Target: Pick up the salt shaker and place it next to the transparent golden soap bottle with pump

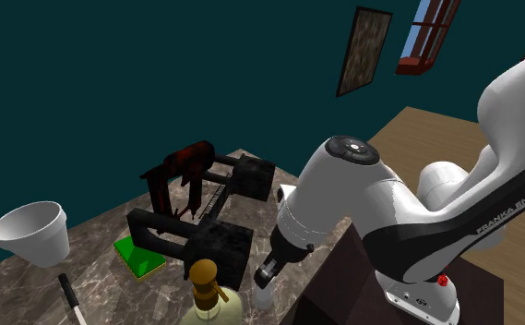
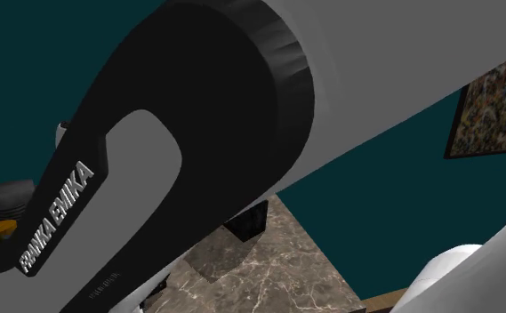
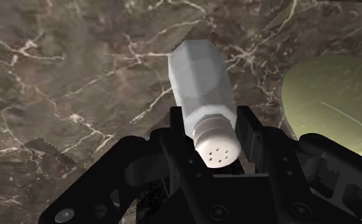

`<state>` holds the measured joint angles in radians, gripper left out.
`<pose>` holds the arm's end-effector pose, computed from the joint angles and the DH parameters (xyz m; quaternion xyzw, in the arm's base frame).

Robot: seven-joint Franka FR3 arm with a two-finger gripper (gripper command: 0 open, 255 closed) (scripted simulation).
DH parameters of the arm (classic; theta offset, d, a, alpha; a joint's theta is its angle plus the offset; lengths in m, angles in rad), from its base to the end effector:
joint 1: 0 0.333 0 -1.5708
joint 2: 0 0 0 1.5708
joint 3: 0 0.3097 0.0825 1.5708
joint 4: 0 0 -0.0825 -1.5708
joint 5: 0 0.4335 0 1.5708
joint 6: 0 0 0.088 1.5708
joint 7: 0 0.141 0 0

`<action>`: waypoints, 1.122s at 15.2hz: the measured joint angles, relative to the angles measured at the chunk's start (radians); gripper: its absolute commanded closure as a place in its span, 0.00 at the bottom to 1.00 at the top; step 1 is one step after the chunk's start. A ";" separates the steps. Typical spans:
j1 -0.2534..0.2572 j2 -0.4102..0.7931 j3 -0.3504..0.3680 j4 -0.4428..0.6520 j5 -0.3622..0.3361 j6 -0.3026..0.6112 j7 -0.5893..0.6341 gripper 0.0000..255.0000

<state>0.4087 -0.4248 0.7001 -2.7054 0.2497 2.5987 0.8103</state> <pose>0.2337 0.3905 0.2829 -0.9897 -0.0425 -0.1194 0.0665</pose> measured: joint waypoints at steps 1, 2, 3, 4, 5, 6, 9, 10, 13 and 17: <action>-0.003 0.007 0.004 -0.005 -0.001 0.021 0.001 1.00; -0.005 0.012 0.009 -0.005 -0.004 0.029 0.005 1.00; -0.005 0.013 0.010 -0.006 -0.004 0.032 0.005 1.00; -0.007 0.016 0.013 -0.006 -0.005 0.037 0.007 1.00; -0.008 0.017 0.014 -0.005 -0.006 0.037 0.009 1.00; -0.007 0.016 0.013 -0.005 -0.005 0.036 0.007 1.00; -0.007 0.017 0.014 -0.006 -0.006 0.030 0.009 0.00; -0.008 0.018 0.015 -0.008 -0.006 0.029 0.010 0.00; -0.009 0.020 0.015 -0.009 -0.006 0.028 0.011 0.00; 0.033 -0.060 -0.025 0.002 0.023 -0.060 -0.010 0.00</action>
<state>0.4422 -0.4853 0.6751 -2.7038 0.2731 2.5384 0.8008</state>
